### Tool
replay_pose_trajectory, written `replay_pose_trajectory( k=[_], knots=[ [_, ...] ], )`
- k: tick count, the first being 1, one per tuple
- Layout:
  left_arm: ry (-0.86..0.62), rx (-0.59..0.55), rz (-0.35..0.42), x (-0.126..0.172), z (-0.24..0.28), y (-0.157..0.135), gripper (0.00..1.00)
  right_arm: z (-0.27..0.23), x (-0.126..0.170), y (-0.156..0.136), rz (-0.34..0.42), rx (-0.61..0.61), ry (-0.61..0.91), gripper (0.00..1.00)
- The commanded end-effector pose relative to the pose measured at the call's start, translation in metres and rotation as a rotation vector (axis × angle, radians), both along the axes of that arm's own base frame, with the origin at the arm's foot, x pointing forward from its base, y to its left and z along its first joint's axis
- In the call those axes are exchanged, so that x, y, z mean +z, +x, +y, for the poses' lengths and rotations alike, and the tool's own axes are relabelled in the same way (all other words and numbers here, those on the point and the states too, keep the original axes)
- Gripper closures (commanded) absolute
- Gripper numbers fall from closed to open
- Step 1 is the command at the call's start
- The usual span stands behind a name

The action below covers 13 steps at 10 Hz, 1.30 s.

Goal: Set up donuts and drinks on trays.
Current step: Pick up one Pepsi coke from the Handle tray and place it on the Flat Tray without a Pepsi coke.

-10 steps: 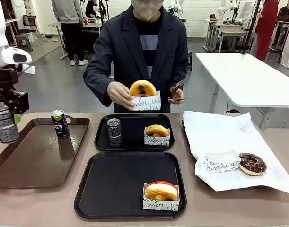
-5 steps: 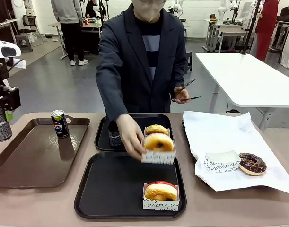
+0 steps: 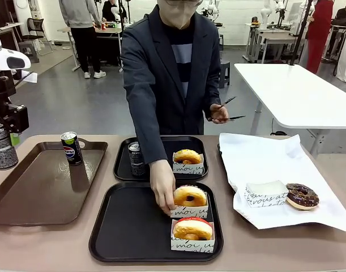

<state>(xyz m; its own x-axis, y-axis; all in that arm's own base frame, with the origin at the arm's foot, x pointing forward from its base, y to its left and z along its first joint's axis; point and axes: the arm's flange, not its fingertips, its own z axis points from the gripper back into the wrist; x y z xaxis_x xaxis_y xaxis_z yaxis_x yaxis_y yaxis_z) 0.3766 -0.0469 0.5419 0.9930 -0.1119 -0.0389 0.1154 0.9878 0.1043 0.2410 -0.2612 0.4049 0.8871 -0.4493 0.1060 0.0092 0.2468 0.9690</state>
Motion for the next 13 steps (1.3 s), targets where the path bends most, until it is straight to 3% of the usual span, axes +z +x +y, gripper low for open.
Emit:
replay_pose_trajectory(
  k=[1, 6, 13],
  knots=[
    [0.0, 0.0, 0.0, 0.0, 0.0, 0.0, 0.41, 0.0, 0.001, 0.002, -0.031, -0.011, 0.016, 0.0],
    [-0.06, -0.34, -0.144, 0.011, -0.109, -0.024, 0.41, 0.0, 0.001, 0.002, -0.031, -0.011, 0.016, 0.0],
    [-0.106, -0.606, -0.066, -0.039, -0.26, -0.011, 0.41, 0.0, 0.001, 0.002, -0.031, -0.011, 0.016, 0.0]
  ],
)
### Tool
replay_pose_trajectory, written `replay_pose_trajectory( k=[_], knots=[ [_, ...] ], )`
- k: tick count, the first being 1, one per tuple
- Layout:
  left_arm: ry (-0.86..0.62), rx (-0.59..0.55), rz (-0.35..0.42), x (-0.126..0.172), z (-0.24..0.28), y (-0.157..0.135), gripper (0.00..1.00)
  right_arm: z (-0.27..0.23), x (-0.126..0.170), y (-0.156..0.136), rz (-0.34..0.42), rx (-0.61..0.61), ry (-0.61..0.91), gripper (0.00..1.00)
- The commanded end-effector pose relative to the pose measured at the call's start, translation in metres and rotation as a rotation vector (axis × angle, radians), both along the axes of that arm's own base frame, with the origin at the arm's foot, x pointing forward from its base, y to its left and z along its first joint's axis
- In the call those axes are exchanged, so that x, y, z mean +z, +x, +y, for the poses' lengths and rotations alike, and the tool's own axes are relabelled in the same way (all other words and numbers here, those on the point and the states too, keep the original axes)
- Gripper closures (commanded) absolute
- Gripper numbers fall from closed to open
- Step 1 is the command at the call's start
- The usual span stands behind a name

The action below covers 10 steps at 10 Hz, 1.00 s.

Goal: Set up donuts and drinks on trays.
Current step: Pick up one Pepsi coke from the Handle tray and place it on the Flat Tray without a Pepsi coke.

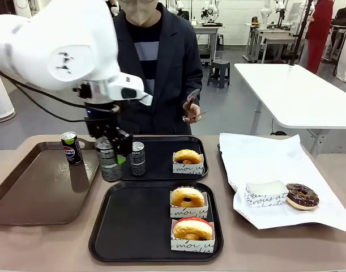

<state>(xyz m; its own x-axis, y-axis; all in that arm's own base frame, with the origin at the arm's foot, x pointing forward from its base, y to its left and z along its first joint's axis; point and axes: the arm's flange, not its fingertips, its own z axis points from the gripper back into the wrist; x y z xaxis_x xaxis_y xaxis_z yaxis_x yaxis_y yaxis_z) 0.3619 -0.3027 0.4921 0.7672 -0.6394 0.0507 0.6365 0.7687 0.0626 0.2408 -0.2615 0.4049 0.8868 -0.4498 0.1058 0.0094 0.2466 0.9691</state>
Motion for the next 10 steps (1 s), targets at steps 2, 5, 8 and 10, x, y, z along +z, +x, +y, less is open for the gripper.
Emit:
replay_pose_trajectory(
  k=[2, 5, 8, 10],
  knots=[
    [-0.017, -0.037, 0.042, 0.005, -0.015, 0.002, 0.41, 0.0, 0.001, 0.002, -0.032, -0.01, 0.015, 0.0],
    [-0.006, -0.025, 0.021, -0.004, -0.016, 0.001, 0.41, 0.0, 0.001, 0.002, -0.032, -0.01, 0.015, 0.0],
    [0.014, -0.026, 0.038, -0.004, -0.016, 0.002, 0.41, 0.0, 0.001, 0.002, -0.032, -0.01, 0.015, 0.0],
    [-0.063, 0.009, 0.053, -0.034, -0.003, 0.0, 0.41, 0.0, 0.001, 0.002, -0.032, -0.01, 0.015, 0.0]
  ],
)
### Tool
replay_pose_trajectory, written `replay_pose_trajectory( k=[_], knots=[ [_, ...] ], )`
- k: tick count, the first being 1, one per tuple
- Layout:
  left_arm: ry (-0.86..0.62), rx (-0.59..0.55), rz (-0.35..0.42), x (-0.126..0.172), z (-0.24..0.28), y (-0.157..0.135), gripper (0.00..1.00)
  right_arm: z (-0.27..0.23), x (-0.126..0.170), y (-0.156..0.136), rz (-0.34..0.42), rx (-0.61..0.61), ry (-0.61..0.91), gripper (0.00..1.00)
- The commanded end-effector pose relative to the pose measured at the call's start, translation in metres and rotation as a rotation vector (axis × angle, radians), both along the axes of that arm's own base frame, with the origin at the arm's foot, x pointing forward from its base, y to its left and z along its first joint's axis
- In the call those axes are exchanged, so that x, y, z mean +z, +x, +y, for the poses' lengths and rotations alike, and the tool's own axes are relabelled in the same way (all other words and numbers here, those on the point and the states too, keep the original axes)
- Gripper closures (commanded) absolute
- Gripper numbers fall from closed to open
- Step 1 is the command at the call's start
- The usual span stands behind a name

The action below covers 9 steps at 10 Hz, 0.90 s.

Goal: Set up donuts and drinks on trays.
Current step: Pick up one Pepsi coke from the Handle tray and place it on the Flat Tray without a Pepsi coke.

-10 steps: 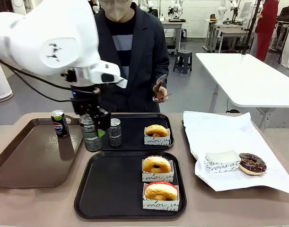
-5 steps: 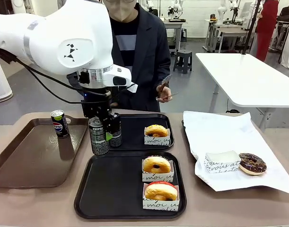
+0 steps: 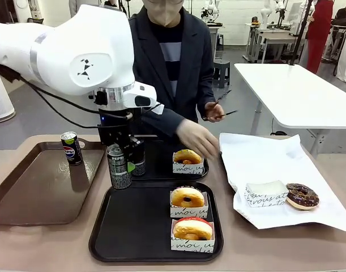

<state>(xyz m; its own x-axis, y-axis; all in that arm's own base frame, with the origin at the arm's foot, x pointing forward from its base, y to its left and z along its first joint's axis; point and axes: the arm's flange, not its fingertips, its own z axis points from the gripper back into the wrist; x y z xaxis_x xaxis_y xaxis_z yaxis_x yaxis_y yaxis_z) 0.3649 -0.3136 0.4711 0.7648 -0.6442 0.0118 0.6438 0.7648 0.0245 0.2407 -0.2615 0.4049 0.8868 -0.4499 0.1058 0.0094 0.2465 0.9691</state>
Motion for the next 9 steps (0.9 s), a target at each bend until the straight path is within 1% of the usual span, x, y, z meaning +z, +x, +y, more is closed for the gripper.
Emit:
replay_pose_trajectory(
  k=[1, 3, 7, 8, 9],
  knots=[
    [-0.086, 0.016, -0.019, -0.026, 0.011, -0.01, 0.41, 0.0, 0.001, 0.002, -0.032, -0.01, 0.015, 0.0],
    [-0.089, -0.003, -0.042, -0.047, 0.012, -0.016, 0.41, 0.0, 0.001, 0.002, -0.032, -0.01, 0.015, 0.0],
    [-0.083, 0.004, 0.012, -0.083, 0.019, -0.017, 0.41, 0.0, 0.001, 0.002, -0.032, -0.01, 0.015, 0.0],
    [-0.077, 0.005, 0.028, -0.089, 0.021, -0.018, 0.41, 0.0, 0.001, 0.002, -0.032, -0.01, 0.015, 0.0],
    [-0.072, 0.006, 0.028, -0.093, 0.021, -0.019, 0.41, 0.0, 0.001, 0.002, -0.032, -0.01, 0.015, 0.0]
  ],
)
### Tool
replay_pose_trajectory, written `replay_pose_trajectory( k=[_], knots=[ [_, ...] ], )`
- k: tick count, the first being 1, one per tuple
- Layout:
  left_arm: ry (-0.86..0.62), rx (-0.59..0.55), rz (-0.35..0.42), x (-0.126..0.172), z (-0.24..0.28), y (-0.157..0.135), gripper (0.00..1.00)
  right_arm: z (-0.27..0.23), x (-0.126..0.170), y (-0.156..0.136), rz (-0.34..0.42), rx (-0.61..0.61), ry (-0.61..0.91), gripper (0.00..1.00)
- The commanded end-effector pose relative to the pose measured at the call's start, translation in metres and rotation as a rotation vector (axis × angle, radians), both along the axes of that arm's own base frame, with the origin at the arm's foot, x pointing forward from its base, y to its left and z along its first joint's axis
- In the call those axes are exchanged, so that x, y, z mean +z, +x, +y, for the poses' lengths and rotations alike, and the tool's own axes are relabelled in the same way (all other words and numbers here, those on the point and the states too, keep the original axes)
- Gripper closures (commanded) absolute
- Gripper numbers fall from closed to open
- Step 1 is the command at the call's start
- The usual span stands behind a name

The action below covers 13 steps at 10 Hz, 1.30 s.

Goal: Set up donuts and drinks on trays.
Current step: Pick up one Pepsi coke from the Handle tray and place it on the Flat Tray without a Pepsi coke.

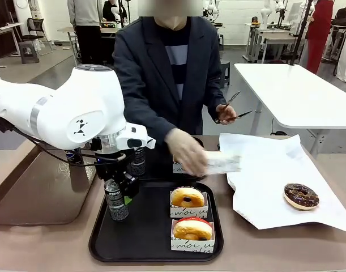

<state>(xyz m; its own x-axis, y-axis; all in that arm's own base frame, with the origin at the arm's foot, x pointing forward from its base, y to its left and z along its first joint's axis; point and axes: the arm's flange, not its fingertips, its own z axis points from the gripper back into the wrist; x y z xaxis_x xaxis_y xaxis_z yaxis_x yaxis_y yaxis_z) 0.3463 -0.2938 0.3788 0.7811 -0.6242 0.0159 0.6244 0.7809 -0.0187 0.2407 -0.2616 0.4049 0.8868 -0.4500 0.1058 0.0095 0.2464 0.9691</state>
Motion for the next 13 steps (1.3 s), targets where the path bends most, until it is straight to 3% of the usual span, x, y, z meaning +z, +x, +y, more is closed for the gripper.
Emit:
replay_pose_trajectory(
  k=[1, 13],
  knots=[
    [-0.031, -0.026, 0.004, -0.0039, 0.0011, -0.0008, 0.41, -0.0001, 0.001, 0.0021, -0.032, -0.01, 0.015, 0.0],
    [-0.029, -0.049, 0.015, -0.0113, 0.0002, -0.0036, 0.41, -0.0001, 0.001, 0.0021, -0.032, -0.01, 0.015, 0.0]
  ],
)
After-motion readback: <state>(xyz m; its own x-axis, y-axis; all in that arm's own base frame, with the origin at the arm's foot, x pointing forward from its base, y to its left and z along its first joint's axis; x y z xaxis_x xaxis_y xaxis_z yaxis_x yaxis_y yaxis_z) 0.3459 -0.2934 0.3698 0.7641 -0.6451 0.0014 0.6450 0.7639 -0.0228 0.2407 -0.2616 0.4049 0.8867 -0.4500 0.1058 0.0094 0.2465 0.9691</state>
